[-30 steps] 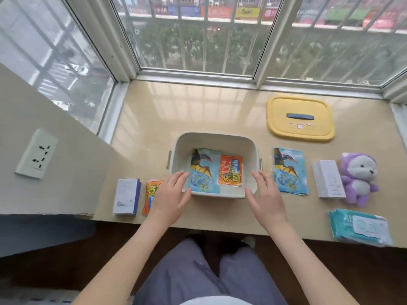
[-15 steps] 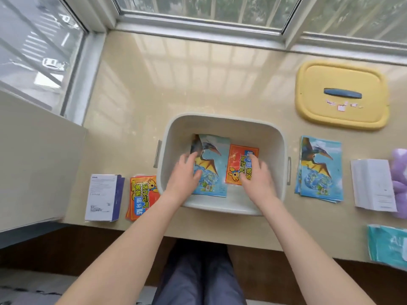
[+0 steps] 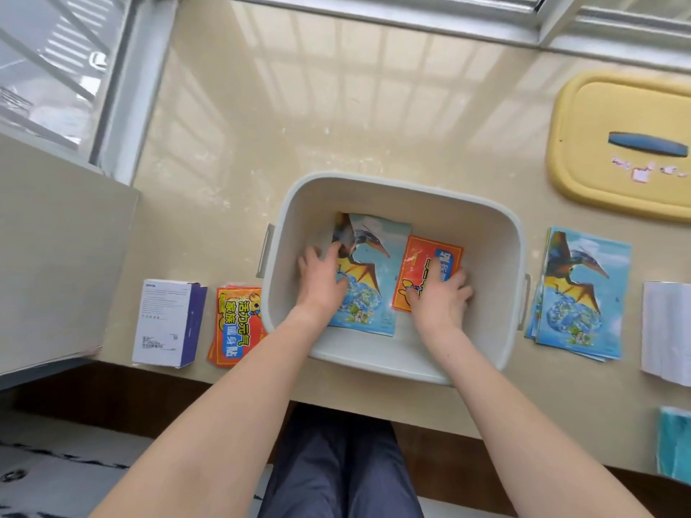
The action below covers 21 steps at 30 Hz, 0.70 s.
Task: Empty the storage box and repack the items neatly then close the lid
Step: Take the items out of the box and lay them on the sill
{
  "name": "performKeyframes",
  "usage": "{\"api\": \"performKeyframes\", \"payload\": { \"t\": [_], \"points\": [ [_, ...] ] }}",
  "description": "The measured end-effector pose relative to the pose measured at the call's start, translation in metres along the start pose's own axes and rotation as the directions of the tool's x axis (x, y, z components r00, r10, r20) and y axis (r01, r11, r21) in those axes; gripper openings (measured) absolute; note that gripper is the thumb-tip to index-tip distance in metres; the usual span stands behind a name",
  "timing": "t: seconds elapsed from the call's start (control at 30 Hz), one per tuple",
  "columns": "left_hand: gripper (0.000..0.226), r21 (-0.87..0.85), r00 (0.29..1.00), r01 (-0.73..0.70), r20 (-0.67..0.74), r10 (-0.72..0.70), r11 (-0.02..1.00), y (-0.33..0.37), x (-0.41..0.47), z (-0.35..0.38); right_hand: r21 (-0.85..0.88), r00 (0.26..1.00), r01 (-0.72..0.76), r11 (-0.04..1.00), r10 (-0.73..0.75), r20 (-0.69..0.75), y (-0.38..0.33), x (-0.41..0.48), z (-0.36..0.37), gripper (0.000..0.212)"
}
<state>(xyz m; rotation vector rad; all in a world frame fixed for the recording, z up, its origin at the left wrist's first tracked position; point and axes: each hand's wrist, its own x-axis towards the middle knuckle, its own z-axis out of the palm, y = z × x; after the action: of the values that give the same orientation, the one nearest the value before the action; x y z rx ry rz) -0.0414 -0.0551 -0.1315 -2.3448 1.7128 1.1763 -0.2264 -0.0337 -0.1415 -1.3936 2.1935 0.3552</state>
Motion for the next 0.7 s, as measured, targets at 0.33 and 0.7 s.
{"api": "performKeyframes", "payload": {
  "t": [0.33,0.7],
  "points": [
    [0.069,-0.128,1.0,-0.025,0.007,0.026,0.991,-0.001,-0.001,0.001,0.278,0.997,-0.077,0.957,0.082,-0.005,-0.001,0.004,0.003,0.082],
    [0.069,-0.382,0.995,-0.046,0.061,0.074,0.923,0.003,-0.008,-0.012,0.541,0.999,-0.012,0.841,0.03,-0.024,0.004,0.0,0.002,0.072]
  ]
}}
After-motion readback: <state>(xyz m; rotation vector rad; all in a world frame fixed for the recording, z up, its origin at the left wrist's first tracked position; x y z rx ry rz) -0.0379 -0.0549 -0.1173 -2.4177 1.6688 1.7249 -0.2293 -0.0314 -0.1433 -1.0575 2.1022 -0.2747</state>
